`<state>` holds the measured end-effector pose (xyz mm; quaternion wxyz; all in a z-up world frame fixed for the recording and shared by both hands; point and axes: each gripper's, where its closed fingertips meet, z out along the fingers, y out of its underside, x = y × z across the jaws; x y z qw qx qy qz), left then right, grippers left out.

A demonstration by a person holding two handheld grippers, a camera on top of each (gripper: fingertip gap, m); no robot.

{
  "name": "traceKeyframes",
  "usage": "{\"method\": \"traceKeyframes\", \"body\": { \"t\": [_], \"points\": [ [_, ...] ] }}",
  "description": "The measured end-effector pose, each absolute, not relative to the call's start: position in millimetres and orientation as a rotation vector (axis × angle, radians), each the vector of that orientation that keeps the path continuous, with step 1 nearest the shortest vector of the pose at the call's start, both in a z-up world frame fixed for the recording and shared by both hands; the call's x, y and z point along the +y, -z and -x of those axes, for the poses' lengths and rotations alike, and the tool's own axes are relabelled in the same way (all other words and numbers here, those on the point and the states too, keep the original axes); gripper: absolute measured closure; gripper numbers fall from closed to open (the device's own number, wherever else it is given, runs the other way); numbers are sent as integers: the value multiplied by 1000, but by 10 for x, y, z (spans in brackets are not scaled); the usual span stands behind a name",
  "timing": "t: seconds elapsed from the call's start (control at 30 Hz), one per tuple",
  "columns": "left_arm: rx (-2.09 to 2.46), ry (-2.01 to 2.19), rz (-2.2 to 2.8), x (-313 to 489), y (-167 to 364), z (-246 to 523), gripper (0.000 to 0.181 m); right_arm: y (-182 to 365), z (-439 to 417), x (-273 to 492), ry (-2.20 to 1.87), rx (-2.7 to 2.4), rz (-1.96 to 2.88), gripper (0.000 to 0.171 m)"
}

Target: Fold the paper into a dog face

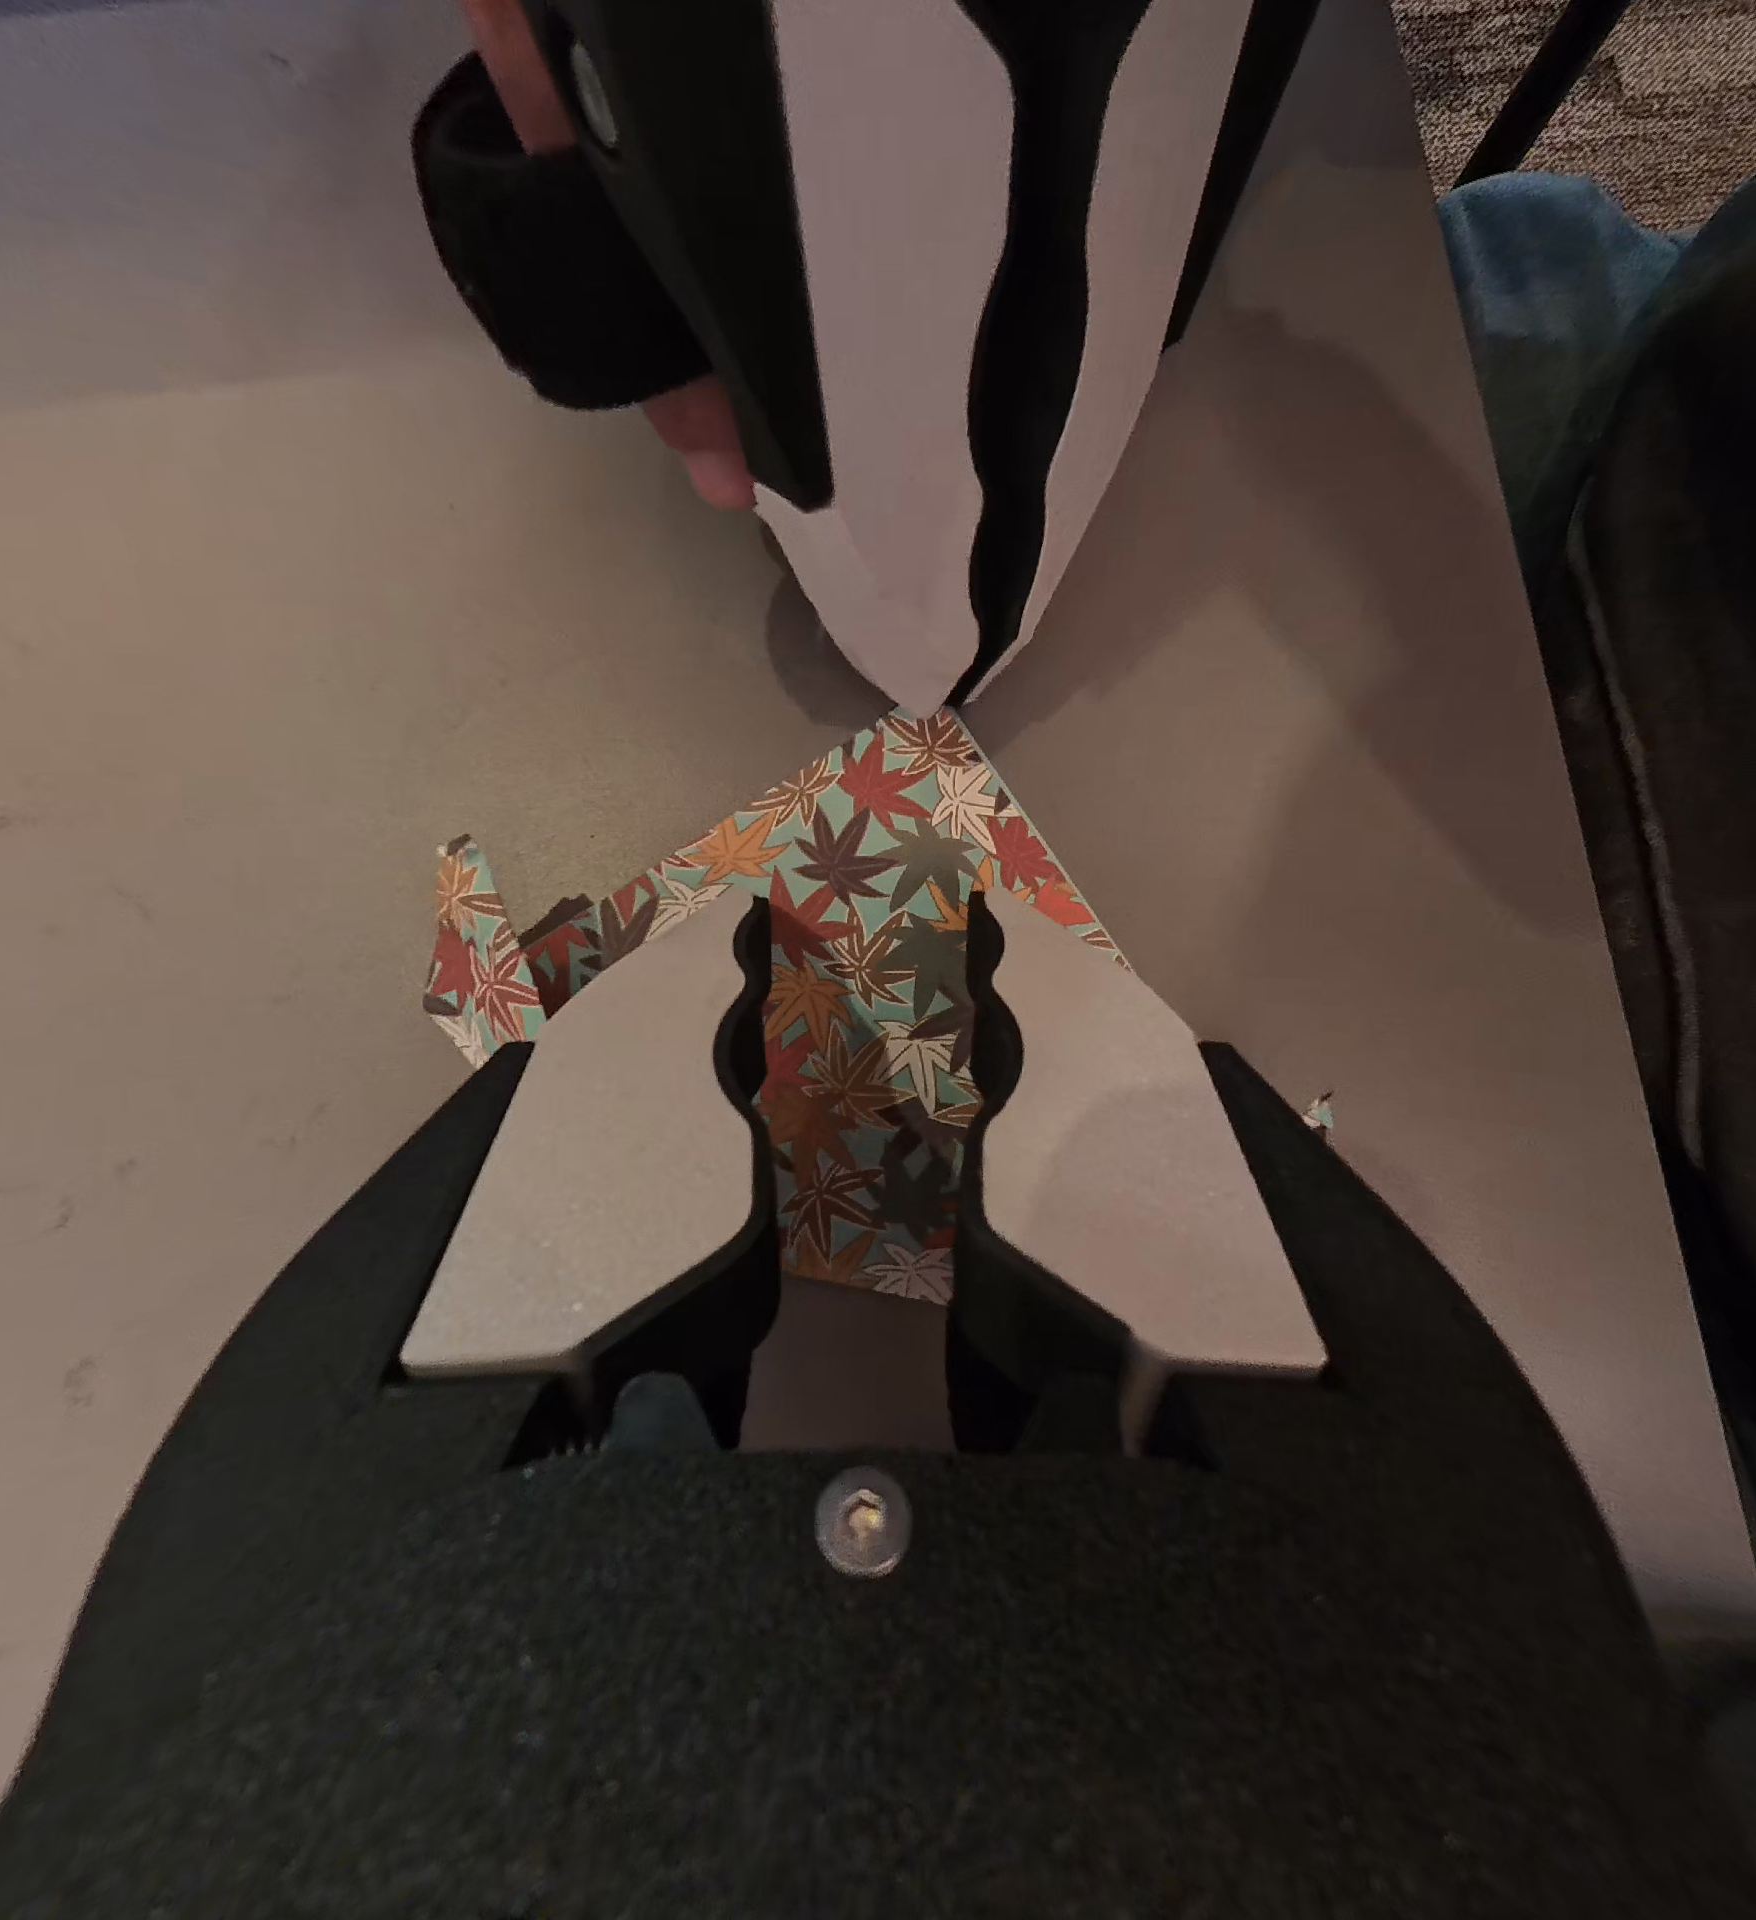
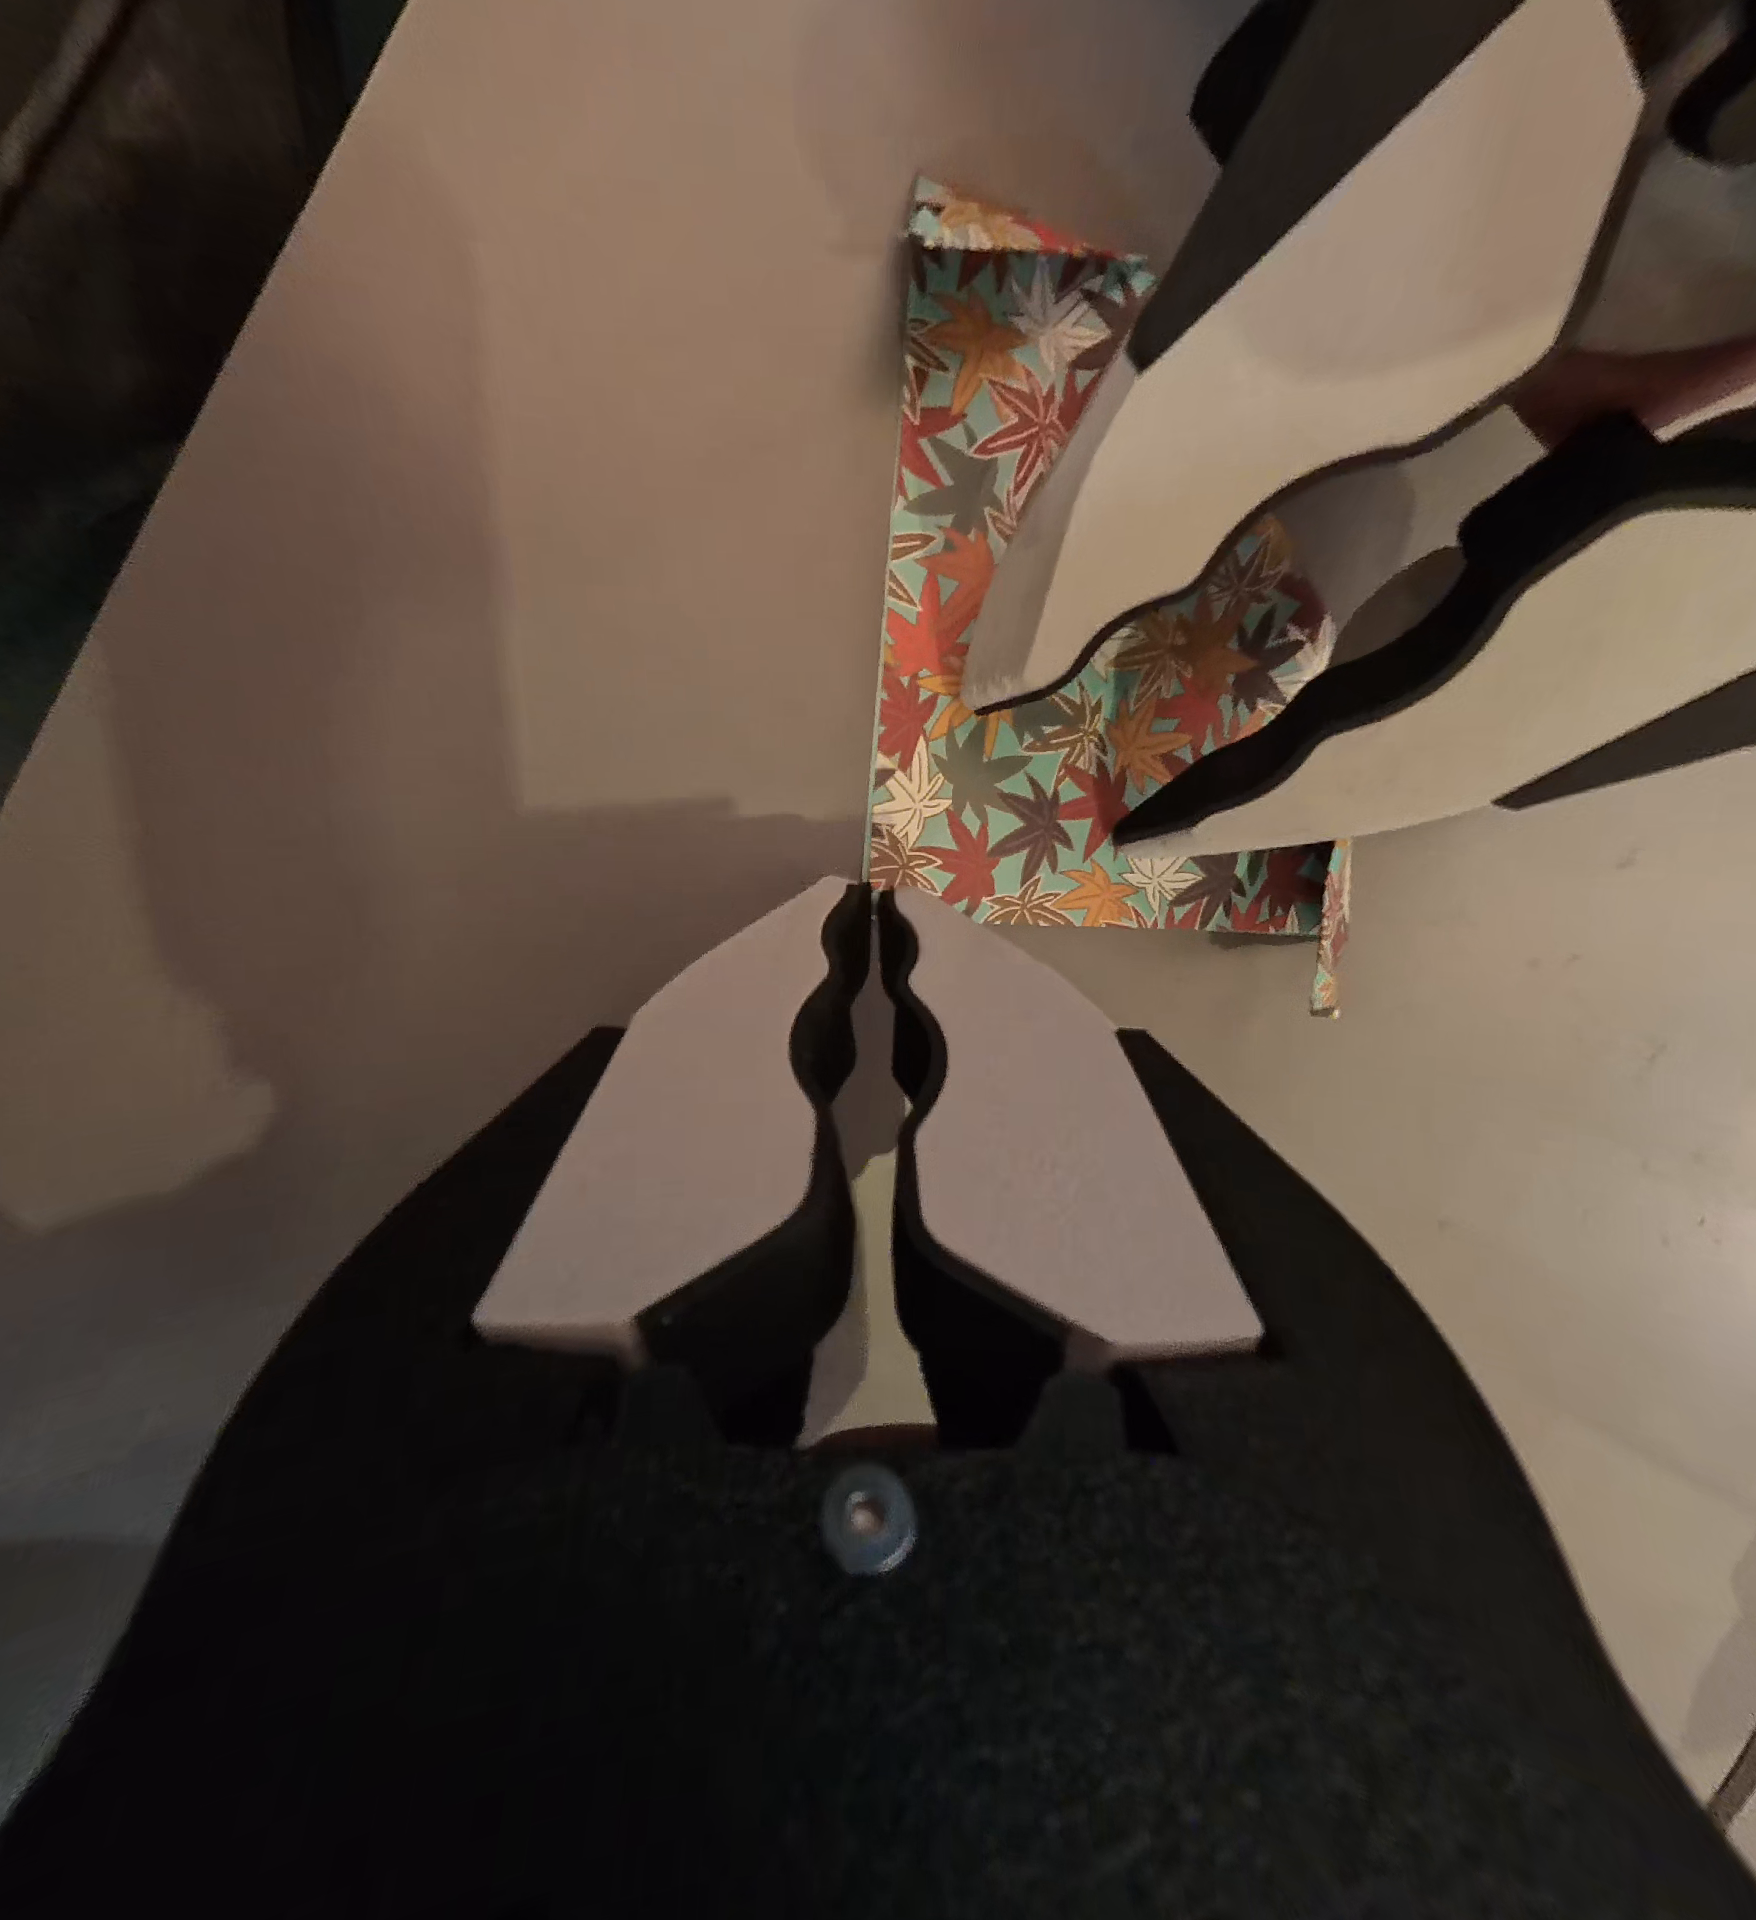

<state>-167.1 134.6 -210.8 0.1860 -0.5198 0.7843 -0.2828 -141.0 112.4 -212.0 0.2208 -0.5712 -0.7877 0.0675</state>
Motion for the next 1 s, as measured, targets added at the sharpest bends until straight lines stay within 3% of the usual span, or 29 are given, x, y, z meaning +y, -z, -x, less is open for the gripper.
{"method": "traceKeyframes", "body": {
  "t": [0.73,1.0],
  "points": [
    [2196,803,1464,1347,2105,1667,146,2049,1487,1137,-133,-2277,1501,171],
    [2193,804,1463,1351,2105,1664,147,2100,1320,1096,-234,-2226,1732,144]
  ]
}}
